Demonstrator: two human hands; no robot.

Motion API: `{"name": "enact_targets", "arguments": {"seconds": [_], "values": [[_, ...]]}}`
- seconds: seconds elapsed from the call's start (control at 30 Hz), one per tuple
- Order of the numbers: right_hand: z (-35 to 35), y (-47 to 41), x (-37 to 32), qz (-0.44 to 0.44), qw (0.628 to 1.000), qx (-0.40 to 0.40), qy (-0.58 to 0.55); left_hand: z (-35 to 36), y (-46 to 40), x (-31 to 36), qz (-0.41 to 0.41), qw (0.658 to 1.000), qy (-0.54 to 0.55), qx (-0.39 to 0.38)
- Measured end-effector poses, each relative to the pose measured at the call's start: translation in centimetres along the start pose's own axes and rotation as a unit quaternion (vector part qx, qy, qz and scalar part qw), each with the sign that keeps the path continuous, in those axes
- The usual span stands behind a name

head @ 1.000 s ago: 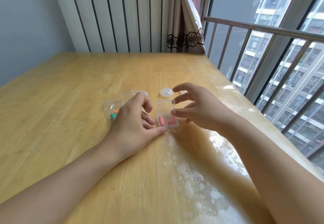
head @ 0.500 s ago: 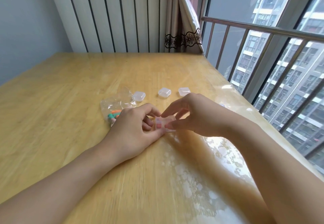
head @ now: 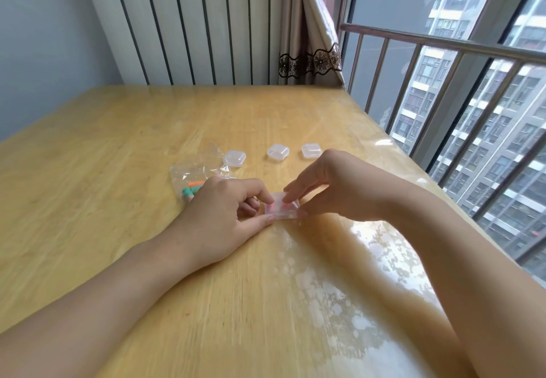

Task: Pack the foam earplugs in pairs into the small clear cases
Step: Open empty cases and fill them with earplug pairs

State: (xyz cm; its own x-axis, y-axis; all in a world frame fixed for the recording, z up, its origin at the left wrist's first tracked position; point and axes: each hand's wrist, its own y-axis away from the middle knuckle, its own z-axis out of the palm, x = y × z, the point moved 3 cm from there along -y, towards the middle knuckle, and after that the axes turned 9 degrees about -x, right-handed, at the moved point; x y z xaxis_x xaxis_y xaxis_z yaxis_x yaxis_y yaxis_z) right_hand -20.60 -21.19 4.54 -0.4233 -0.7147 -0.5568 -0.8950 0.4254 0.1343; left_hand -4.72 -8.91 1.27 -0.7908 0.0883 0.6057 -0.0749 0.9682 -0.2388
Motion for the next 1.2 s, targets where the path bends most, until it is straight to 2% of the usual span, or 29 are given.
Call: {"name": "enact_targets", "arguments": {"seconds": [0.33, 0.53, 0.83, 0.9, 0.97, 1.07, 1.13, 1.2], "values": [[0.2, -0.6, -0.2, 0.009, 0.999, 0.032, -0.007, 0.0, -0.1, -0.4, 0.024, 1.0, -0.018, -0.003], [0.2, -0.7, -0.5, 0.026, 0.999, 0.024, -0.001, 0.0, -0.2, -0.3, 0.026, 0.999, -0.025, -0.008], [1.0, -0.6, -1.5, -0.01, 0.996, 0.057, 0.072, 0.3, -0.1, -0.3, 0.058, 0.998, -0.028, 0.022], [0.1, -0.3, -1.2, -0.018, 0.995, 0.089, 0.039, 0.1, -0.2, -0.1, 0.071, 0.996, -0.014, 0.05], [-1.5, 0.1, -0.1, -0.009, 0.984, 0.174, -0.017, -0.4, -0.1, 0.1, 0.078, 0.993, -0.003, 0.094], [-3.9, 0.9, 2.9, 0.061, 0.949, 0.309, -0.027, -1.0, 0.1, 0.4, 0.089, 0.987, -0.011, 0.13], [-4.5, 1.1, 4.9, 0.12, 0.933, 0.34, -0.013, -1.2, 0.0, 0.2, 0.089, 0.986, -0.02, 0.138], [-4.3, 0.8, 6.4, 0.165, 0.929, 0.33, -0.004, -1.4, 0.0, 0.0, 0.088, 0.985, -0.029, 0.147]]}}
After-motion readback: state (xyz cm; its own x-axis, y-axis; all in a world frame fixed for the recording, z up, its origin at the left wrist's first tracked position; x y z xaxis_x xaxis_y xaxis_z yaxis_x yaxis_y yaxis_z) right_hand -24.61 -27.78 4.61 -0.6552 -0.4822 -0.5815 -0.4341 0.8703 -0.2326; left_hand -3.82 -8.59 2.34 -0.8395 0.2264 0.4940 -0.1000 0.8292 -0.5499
